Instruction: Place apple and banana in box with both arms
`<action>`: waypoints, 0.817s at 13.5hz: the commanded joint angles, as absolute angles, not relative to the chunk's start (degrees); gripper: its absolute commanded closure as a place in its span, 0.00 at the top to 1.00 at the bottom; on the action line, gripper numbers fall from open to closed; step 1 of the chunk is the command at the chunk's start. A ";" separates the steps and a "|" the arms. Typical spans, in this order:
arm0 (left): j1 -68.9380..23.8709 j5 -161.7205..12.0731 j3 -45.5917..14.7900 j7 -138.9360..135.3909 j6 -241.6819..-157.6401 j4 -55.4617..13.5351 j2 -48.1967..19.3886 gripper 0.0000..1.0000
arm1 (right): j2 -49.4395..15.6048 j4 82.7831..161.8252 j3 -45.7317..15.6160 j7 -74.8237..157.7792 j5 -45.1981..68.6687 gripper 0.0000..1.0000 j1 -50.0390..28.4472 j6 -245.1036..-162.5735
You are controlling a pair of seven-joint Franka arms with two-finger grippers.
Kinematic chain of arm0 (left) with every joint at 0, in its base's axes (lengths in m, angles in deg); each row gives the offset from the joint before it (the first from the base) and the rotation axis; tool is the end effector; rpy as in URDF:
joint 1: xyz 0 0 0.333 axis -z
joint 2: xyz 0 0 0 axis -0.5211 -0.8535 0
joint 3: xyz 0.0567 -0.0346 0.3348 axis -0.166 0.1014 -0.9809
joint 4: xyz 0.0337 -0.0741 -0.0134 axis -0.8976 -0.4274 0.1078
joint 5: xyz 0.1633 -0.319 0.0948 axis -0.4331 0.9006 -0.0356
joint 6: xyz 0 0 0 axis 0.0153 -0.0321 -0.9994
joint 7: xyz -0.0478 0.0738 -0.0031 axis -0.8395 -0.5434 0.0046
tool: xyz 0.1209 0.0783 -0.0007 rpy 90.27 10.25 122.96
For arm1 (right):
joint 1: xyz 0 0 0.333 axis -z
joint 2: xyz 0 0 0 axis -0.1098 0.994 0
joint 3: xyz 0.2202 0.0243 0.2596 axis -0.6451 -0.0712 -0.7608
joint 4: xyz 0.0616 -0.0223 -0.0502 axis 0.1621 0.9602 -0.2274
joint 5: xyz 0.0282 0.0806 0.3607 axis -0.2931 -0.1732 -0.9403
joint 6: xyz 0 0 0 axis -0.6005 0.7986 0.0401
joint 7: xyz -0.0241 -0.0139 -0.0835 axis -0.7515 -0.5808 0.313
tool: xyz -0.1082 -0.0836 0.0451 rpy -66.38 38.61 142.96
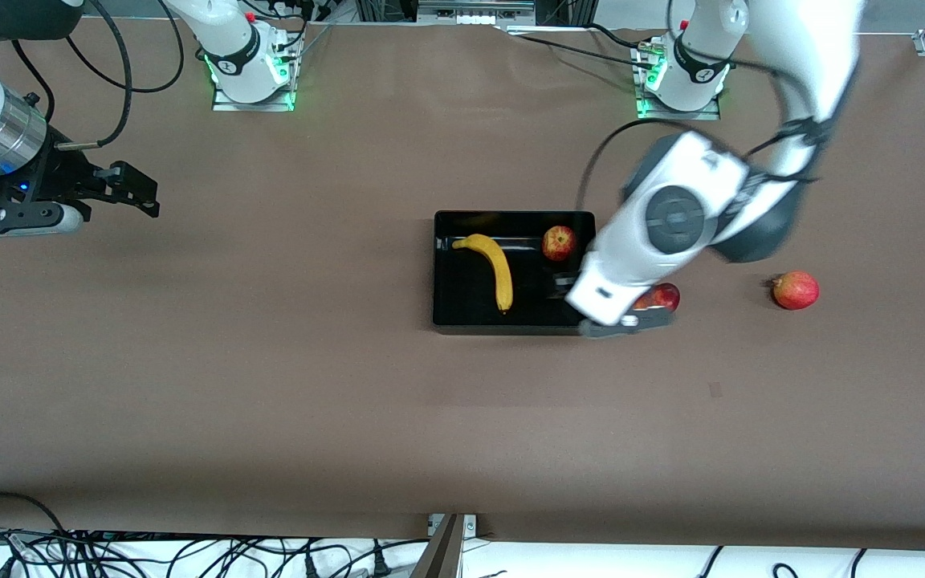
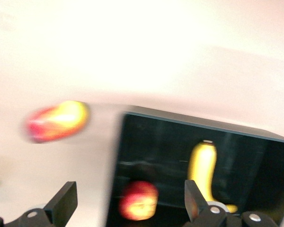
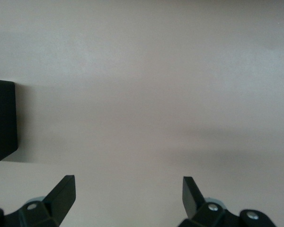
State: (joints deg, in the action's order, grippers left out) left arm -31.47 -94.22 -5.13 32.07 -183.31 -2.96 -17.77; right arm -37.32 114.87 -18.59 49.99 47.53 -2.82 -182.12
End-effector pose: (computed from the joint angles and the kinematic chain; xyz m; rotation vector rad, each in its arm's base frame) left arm 0.6180 -0.2455 0.4144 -3.1047 -0.3165 0.1989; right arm 0.5490 0.0726 0.5780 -3.1232 -0.0992 0.0252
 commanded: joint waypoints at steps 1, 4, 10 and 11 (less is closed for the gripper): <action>-33.42 -99.18 -4.90 23.98 -174.64 3.58 -17.79 1.00 | -37.48 114.34 -18.31 50.03 47.61 1.00 -3.10 -181.29; -37.37 -99.20 -4.55 17.72 -168.03 4.66 -16.39 1.00 | -37.48 114.34 -18.31 50.03 47.61 1.00 -3.10 -181.29; -34.71 -89.04 -19.85 -0.02 -168.79 -0.42 -4.63 1.00 | -37.48 114.25 -18.31 50.03 47.61 1.00 -3.10 -181.29; -30.83 -86.74 -26.37 -2.92 -170.55 -2.53 -2.51 1.00 | -37.48 114.25 -18.31 50.03 47.61 1.00 -3.10 -181.29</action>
State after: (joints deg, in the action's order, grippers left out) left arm -37.62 -91.20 -15.29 2.66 -167.38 3.78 -8.43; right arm -37.32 114.86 -18.57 49.99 47.53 -2.82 -182.12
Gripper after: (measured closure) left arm 0.000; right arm 0.000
